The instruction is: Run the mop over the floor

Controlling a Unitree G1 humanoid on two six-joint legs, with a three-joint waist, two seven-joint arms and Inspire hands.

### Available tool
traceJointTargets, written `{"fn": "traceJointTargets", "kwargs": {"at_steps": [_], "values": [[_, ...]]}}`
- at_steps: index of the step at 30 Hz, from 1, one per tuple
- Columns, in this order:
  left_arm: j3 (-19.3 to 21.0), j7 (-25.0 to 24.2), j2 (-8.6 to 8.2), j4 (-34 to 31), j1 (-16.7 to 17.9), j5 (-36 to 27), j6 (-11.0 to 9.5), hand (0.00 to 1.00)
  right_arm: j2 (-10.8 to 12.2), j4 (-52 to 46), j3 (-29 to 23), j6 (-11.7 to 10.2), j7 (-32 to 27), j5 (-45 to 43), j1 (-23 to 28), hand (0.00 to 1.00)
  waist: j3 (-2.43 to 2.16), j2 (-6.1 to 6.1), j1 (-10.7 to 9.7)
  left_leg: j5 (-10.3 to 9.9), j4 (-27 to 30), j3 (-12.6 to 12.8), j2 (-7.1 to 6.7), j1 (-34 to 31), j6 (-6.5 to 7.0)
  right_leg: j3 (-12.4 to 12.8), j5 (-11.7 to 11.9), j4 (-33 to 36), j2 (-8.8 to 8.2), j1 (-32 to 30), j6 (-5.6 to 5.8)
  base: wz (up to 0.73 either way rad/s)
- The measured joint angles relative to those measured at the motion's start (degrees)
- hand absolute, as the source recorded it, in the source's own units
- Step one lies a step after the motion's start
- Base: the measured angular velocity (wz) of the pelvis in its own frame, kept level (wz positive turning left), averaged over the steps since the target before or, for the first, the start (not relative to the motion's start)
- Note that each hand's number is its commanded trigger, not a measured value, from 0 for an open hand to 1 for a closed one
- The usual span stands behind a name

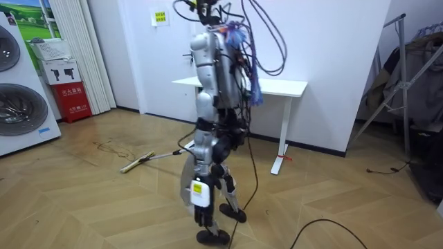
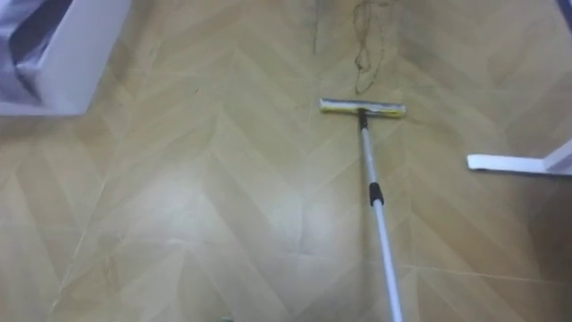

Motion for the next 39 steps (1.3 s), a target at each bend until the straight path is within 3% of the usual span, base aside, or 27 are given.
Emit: {"fn": "traceJointTargets", "kwargs": {"at_steps": [1,2,3,4,5,6,8,9,10,11,12,13,14,15,17,19,21,23,26,30,31,32,33,34,35,37,39], "values": [[-1.57,0.24,0.29,0.43,-0.62,-1.87,-0.12,0.00,-1.26,0.78,-0.05,0.15,0.90,0.30,-2.47,1.00,0.58,-1.28,0.93,8.68,7.90,0.21,0.26,-6.21,-0.68,1.76,-0.81,2.97,0.37,-1.55,-0.95,-0.22],[-2.92,0.09,0.26,1.04,0.08,-4.37,-0.72,0.00,-3.13,1.12,-0.42,0.20,1.71,0.50,-4.96,1.00,0.46,-1.16,2.47,13.09,18.80,0.61,1.14,-12.58,-1.57,2.62,-1.36,5.52,0.15,-3.00,-1.97,-0.40],[-3.42,-0.08,0.28,1.17,0.33,-5.48,-0.84,0.00,-3.99,1.15,-0.39,0.11,2.29,0.51,-6.37,1.00,0.56,-1.33,3.06,12.61,24.18,0.91,1.79,-15.37,-0.89,3.26,-1.51,6.50,0.08,-3.50,-2.19,-0.61],[-3.81,-0.28,0.37,1.09,0.75,-6.48,-1.10,0.00,-5.36,1.09,-0.29,-0.02,3.47,0.55,-9.10,1.00,0.74,-1.91,4.39,10.87,29.49,2.35,2.78,-19.66,0.77,4.57,-1.51,7.14,-0.32,-4.15,-2.19,-0.53],[-3.81,-0.43,0.53,1.16,1.02,-7.12,-2.12,0.00,-6.17,0.94,0.42,-0.01,4.42,1.02,-11.43,1.00,1.14,-2.80,5.30,8.74,28.58,3.74,2.99,-21.38,1.25,5.67,-1.64,6.58,-1.16,-4.19,-1.92,-0.41],[-3.79,-0.58,0.59,1.15,1.38,-7.16,-2.72,0.00,-6.35,0.94,0.85,0.00,4.86,1.48,-12.20,1.00,1.14,-2.97,5.48,7.85,26.33,3.94,2.95,-21.28,1.27,5.97,-1.86,5.86,-1.29,-4.12,-1.48,-0.15],[-3.61,-1.26,1.20,0.65,2.19,-6.98,-4.05,0.00,-6.72,0.78,2.69,0.00,6.12,5.16,-13.30,1.00,0.76,-3.01,5.40,5.30,4.72,4.13,1.90,-15.50,0.56,6.43,-2.51,2.13,-1.08,-3.44,0.22,0.05],[-3.59,-1.70,1.42,0.72,2.15,-6.99,-4.02,0.00,-6.83,0.81,2.92,-0.04,6.25,6.43,-12.82,1.00,0.63,-2.77,5.29,5.17,-1.33,3.97,1.43,-13.28,0.54,6.45,-2.59,1.35,-0.78,-2.88,0.93,0.18],[-3.43,-2.78,1.83,0.90,2.10,-6.88,-3.75,0.00,-7.21,0.72,3.49,-0.06,6.74,8.56,-11.45,1.00,0.29,-2.04,5.44,4.98,-12.15,4.05,1.25,-7.98,0.84,6.42,-2.05,-0.42,-0.07,-2.08,2.01,0.28],[-3.15,-3.69,2.15,1.15,2.18,-6.86,-3.29,0.00,-7.64,0.74,3.50,-0.01,7.14,10.20,-8.82,1.00,-0.35,-1.14,5.42,4.74,-19.90,4.20,0.72,-3.29,1.17,6.42,-1.56,-1.62,0.57,-1.21,2.71,0.32],[-3.17,-4.23,2.29,1.28,2.17,-6.86,-2.97,0.00,-7.82,0.91,3.42,0.09,7.22,10.77,-7.46,1.00,-0.64,-0.79,5.31,4.56,-22.22,4.53,0.39,-1.51,1.35,6.42,-1.17,-1.81,0.47,-0.87,2.98,0.52],[-3.26,-4.97,2.38,1.62,1.14,-6.88,-2.50,0.00,-8.21,1.59,3.43,0.05,7.16,11.31,-4.61,1.00,-0.89,-0.39,4.58,0.73,-23.55,5.12,-1.48,-0.44,4.71,7.24,-1.00,-0.91,-0.92,-0.69,3.66,0.57],[-3.21,-5.21,2.04,2.47,0.22,-7.10,-2.26,0.00,-8.82,3.31,3.37,0.15,6.79,11.34,-3.12,1.00,-0.60,-0.26,4.09,-2.01,-21.89,6.62,-2.63,-0.85,6.89,9.24,-0.55,4.95,-2.04,-3.52,4.27,0.51],[-3.37,-5.16,1.76,2.55,-0.17,-7.12,-2.09,0.00,-9.04,3.94,3.48,0.37,6.43,11.31,-2.46,1.00,-0.36,0.08,3.86,-3.48,-20.55,7.21,-2.96,-0.98,7.47,9.96,1.73,9.39,-2.59,-5.85,4.48,0.25],[-3.97,-3.97,1.19,2.29,-0.37,-7.12,-2.27,0.00,-8.50,3.32,4.65,1.59,4.29,13.10,3.73,1.00,-0.82,2.61,3.51,-9.04,-16.09,6.93,-3.82,-0.13,8.46,13.43,13.97,23.51,-1.89,-12.57,5.28,0.00],[-4.12,-2.22,1.38,1.15,-0.44,-7.14,-2.61,0.00,-6.38,3.11,4.92,2.61,3.30,14.10,5.99,1.00,-0.72,3.69,1.91,-11.04,-15.47,6.54,-4.29,0.29,9.54,13.69,13.85,25.97,-0.88,-17.34,5.31,0.11],[-5.16,-1.11,1.36,-0.01,-0.78,-7.47,-3.00,0.00,-4.33,3.05,5.15,2.61,2.25,16.00,7.34,1.00,-0.36,4.56,-0.43,-11.74,-15.96,5.72,-5.10,0.39,9.92,13.03,11.55,22.14,0.06,-21.72,5.71,0.25],[-5.27,0.11,0.38,-0.41,-0.84,-7.04,-3.07,0.00,-2.44,3.12,4.49,2.65,0.74,16.29,7.82,1.00,-0.37,4.30,-1.00,-12.44,-17.61,5.70,-5.69,1.29,9.88,11.60,11.03,7.23,0.91,-24.00,5.01,-0.10],[-5.31,0.66,-0.93,-0.32,0.40,-7.03,-2.72,0.00,-2.17,2.82,4.22,3.83,-0.32,15.33,6.28,1.00,-0.06,3.55,-0.54,-14.45,-16.18,1.88,-6.94,3.75,7.65,9.93,14.83,-3.24,2.27,-22.62,2.45,-0.29],[-5.23,1.19,-0.22,-0.20,0.12,-7.83,-2.65,0.00,-4.05,3.12,2.57,6.47,-1.94,12.79,-0.21,1.00,0.19,2.86,0.97,-15.53,-6.01,2.88,-4.28,2.90,5.20,6.33,9.14,1.67,2.08,-20.01,0.11,-0.11],[-5.18,1.88,0.08,-0.19,0.10,-8.02,-2.68,0.00,-5.55,3.21,2.41,6.42,-2.06,11.71,-3.15,1.00,0.39,1.91,2.35,-14.80,-0.91,3.89,-3.03,1.79,3.93,5.91,6.92,4.09,2.17,-19.83,-0.36,-0.24],[-5.29,2.31,0.62,-0.17,0.20,-8.96,-2.67,0.00,-7.34,3.13,2.47,6.31,-1.98,11.41,-6.97,1.00,0.54,1.11,3.51,-13.10,4.55,4.52,-1.86,0.04,1.89,5.99,4.86,6.49,2.48,-19.89,-0.78,-0.24],[-5.45,2.34,0.95,-0.16,0.23,-9.30,-2.67,0.00,-8.23,2.90,2.67,6.10,-1.93,11.42,-8.74,1.00,0.55,0.92,4.05,-11.83,7.40,4.64,-1.17,-1.08,1.33,6.01,3.88,7.53,2.77,-19.84,-0.94,-0.16],[-5.74,2.32,1.77,-0.19,0.32,-9.57,-2.70,0.00,-9.48,2.59,3.63,4.86,-1.79,11.65,-11.77,1.00,0.59,0.13,5.13,-7.82,12.93,4.63,-0.18,-3.49,0.71,6.07,2.12,9.34,3.22,-19.59,-1.39,-0.04],[-5.72,2.35,2.53,-0.57,0.73,-9.44,-2.76,0.00,-10.43,1.53,4.16,3.28,-1.33,12.04,-13.44,1.00,0.93,-0.93,5.93,-6.02,15.83,4.45,0.20,-5.72,0.29,6.16,0.60,10.56,3.37,-18.93,-1.75,0.00],[-5.72,2.22,3.05,-1.02,1.79,-9.26,-2.66,0.00,-11.45,-0.08,5.23,1.28,0.07,14.52,-14.95,1.00,0.95,-1.51,6.98,-8.77,13.37,4.30,1.14,-9.17,1.52,6.03,-1.16,11.04,3.84,-17.27,-1.78,0.22],[-5.26,1.79,3.09,-3.82,4.08,-8.51,-2.49,0.00,-11.61,-0.84,5.43,1.12,1.39,17.43,-14.15,1.00,0.88,-1.81,7.53,-9.80,3.12,4.30,0.99,-11.46,1.57,6.21,-2.61,10.01,4.45,-14.80,-1.14,0.41]]}}
